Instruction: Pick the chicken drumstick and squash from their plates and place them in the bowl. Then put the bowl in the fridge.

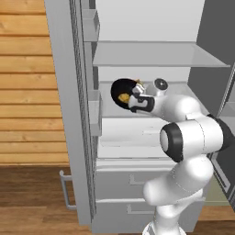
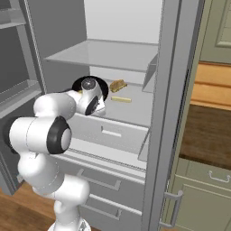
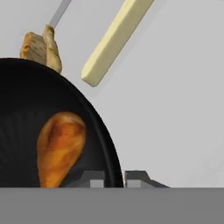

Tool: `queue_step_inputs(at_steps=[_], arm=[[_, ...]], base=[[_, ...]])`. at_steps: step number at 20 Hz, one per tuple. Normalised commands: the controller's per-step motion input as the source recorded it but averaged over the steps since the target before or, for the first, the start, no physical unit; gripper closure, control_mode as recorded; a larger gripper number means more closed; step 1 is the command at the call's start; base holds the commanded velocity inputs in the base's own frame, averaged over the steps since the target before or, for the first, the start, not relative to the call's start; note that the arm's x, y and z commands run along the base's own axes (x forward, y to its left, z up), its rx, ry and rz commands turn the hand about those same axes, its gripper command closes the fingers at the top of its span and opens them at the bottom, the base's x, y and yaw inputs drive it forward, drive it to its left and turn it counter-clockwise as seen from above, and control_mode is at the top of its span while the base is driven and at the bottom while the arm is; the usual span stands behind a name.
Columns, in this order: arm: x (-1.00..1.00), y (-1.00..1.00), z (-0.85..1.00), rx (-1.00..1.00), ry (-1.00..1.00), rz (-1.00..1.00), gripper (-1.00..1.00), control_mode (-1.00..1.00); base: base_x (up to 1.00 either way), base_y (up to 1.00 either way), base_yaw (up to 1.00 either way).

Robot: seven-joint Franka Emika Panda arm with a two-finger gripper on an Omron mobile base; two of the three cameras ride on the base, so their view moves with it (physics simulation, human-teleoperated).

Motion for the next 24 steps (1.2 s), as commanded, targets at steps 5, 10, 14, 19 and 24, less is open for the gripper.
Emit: queue_step_inputs(at_steps=[5, 10, 14, 19, 24], arm=[[0.02, 0.02, 0.03, 0.01, -0.12, 0.00, -1.00, -1.00], [-0.22, 0.00, 0.41, 0.01, -0.19, 0.00, -1.00, -1.00], [-0.76, 0.00, 0.48, 0.00, -0.20, 0.00, -1.00, -1.00], [-1.00, 0.00, 0.47, 0.00, -0.01, 0.00, -1.00, -1.00], [-0.99, 0.00, 0.84, 0.00, 0.27, 0.00, -1.00, -1.00]], base=[[0.00, 0.00, 0.00], [0.00, 0.00, 0.00], [0.00, 0.00, 0.00], [0.00, 0.00, 0.00], [0.00, 0.00, 0.00]])
